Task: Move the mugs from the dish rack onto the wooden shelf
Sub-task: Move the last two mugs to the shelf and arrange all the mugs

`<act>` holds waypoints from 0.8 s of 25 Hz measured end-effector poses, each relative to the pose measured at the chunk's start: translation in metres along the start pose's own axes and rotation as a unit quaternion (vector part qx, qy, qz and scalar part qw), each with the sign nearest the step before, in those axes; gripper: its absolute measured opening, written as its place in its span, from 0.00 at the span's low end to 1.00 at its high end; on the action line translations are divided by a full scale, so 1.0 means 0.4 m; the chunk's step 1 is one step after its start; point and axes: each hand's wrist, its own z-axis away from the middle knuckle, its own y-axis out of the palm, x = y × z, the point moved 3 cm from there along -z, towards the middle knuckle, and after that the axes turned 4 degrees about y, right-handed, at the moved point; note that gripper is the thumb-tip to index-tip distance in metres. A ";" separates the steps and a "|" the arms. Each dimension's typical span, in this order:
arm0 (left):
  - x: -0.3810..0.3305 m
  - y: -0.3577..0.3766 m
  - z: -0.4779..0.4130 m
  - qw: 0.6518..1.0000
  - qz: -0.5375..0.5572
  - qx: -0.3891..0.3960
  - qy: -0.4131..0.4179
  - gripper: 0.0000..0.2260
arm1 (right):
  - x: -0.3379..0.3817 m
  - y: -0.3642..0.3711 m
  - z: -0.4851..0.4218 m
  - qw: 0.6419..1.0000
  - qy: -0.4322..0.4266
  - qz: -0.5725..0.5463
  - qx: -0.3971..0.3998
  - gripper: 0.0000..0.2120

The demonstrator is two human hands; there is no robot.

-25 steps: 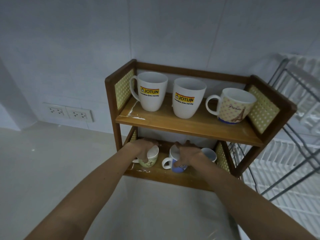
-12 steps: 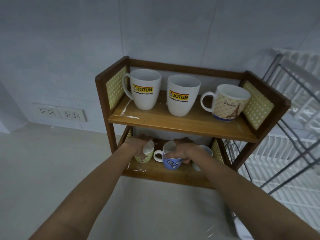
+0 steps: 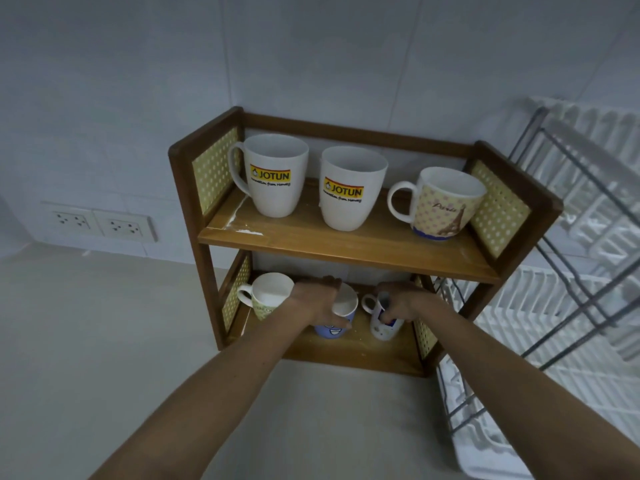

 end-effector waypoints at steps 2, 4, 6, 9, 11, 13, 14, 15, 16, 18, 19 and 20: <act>-0.005 0.004 -0.008 1.000 0.004 -0.008 -0.014 0.40 | -0.001 0.000 0.000 0.999 -0.025 0.027 0.012 0.25; -0.005 0.004 -0.014 0.999 0.032 0.003 0.001 0.40 | 0.000 -0.003 0.005 0.998 -0.034 0.048 0.025 0.27; -0.010 0.005 -0.015 0.998 0.052 0.004 0.023 0.39 | -0.002 -0.003 0.007 0.996 -0.042 0.079 0.029 0.28; -0.016 0.011 -0.019 0.997 0.068 0.004 0.040 0.38 | -0.010 0.001 0.010 0.996 -0.036 0.077 0.016 0.27; -0.013 0.013 -0.026 0.996 0.079 0.000 0.040 0.39 | -0.014 0.004 0.011 0.996 -0.033 0.076 0.014 0.27; -0.012 0.018 -0.029 0.996 0.080 -0.013 0.039 0.39 | -0.011 0.007 0.013 0.996 -0.037 0.075 0.016 0.28; -0.013 0.018 -0.028 0.996 0.081 -0.019 0.038 0.40 | -0.010 0.007 0.015 0.997 -0.037 0.072 0.015 0.28; -0.014 0.018 -0.026 0.996 0.085 -0.015 0.038 0.40 | -0.011 0.007 0.016 0.997 -0.035 0.067 0.016 0.28; -0.013 0.017 -0.024 0.995 0.096 -0.001 0.038 0.41 | -0.012 0.010 0.018 0.998 -0.031 0.060 0.021 0.29; 0.006 0.004 -0.012 0.989 0.140 0.031 0.029 0.43 | -0.012 0.019 0.020 0.999 -0.027 0.041 0.020 0.32; 0.028 -0.013 -0.003 0.986 0.166 0.021 0.015 0.41 | -0.006 0.020 0.024 0.999 -0.033 0.019 -0.003 0.33; 0.059 -0.034 0.005 0.982 0.187 -0.007 -0.011 0.39 | 0.007 0.015 0.029 0.998 -0.046 -0.016 -0.045 0.32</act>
